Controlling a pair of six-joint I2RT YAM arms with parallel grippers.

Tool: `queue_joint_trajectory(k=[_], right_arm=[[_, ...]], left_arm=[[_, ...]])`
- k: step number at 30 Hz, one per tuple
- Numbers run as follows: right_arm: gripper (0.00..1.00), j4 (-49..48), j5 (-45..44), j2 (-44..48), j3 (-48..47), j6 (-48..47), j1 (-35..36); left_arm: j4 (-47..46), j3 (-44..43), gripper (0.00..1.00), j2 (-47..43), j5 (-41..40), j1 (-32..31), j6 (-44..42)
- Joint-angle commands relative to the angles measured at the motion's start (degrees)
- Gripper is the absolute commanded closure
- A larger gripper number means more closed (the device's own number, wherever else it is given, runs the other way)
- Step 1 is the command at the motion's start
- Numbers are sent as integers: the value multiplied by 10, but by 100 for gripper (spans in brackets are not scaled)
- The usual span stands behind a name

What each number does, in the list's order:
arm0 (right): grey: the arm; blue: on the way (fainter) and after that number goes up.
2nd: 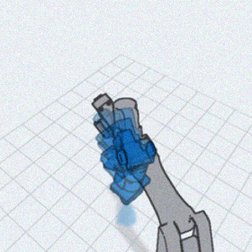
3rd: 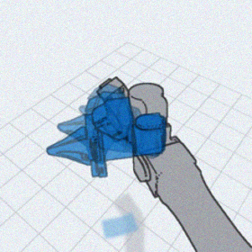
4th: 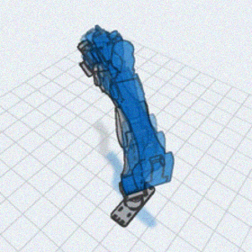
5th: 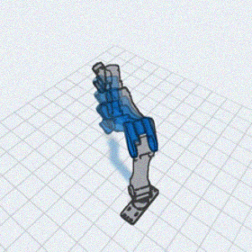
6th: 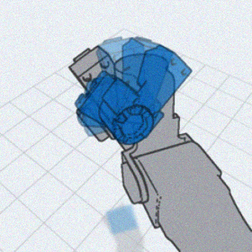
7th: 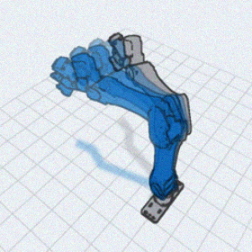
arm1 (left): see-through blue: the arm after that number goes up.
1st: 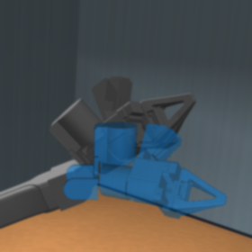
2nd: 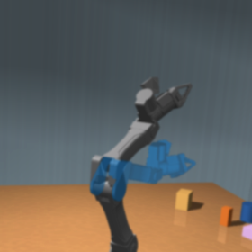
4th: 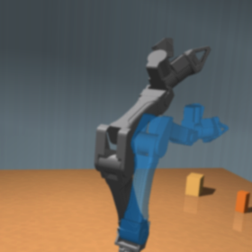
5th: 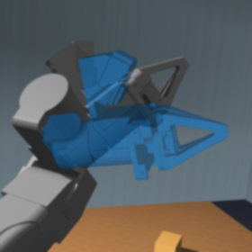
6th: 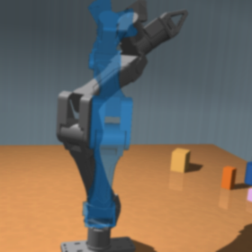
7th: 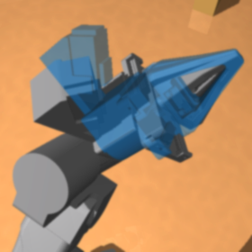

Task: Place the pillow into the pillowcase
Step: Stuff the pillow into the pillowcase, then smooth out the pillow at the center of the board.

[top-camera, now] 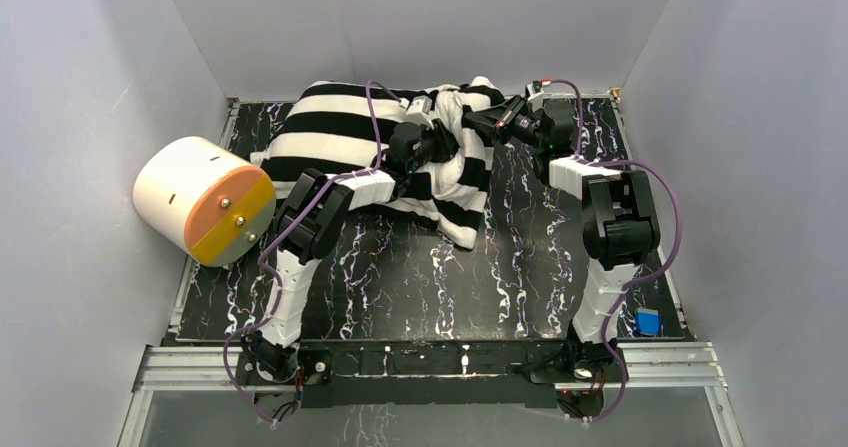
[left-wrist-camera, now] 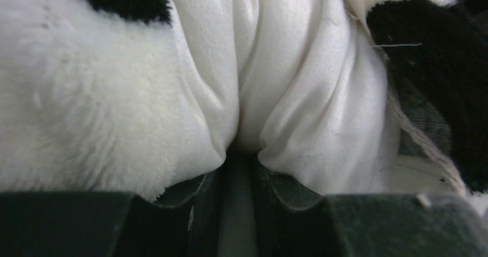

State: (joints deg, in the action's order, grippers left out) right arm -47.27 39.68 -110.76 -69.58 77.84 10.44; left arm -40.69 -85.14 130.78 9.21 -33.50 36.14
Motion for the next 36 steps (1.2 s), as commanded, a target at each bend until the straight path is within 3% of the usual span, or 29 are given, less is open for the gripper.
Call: queue_joint_trajectory(k=[1, 3, 5, 8, 10, 16, 21, 36], right_arm=[[100, -383, 219, 84, -40, 154, 54], [100, -313, 240, 89, 0, 91, 50], [100, -70, 207, 132, 36, -108, 43], [70, 387, -8, 192, -22, -420, 50], [67, 484, -106, 210, -34, -471, 52], [57, 610, -285, 248, -34, -529, 89], [58, 663, -422, 247, -54, -552, 137], [63, 670, -515, 143, -74, -541, 160]], left_arm=[[223, 58, 75, 129, 28, -32, 19], [222, 57, 75, 131, 34, -32, 23], [221, 59, 75, 127, 33, -32, 23], [216, 67, 75, 122, 38, -28, 25], [209, 76, 75, 120, 40, -25, 27], [198, 82, 75, 120, 47, -20, 30], [193, 85, 75, 121, 52, -18, 31], [188, 95, 75, 117, 55, -12, 27]])
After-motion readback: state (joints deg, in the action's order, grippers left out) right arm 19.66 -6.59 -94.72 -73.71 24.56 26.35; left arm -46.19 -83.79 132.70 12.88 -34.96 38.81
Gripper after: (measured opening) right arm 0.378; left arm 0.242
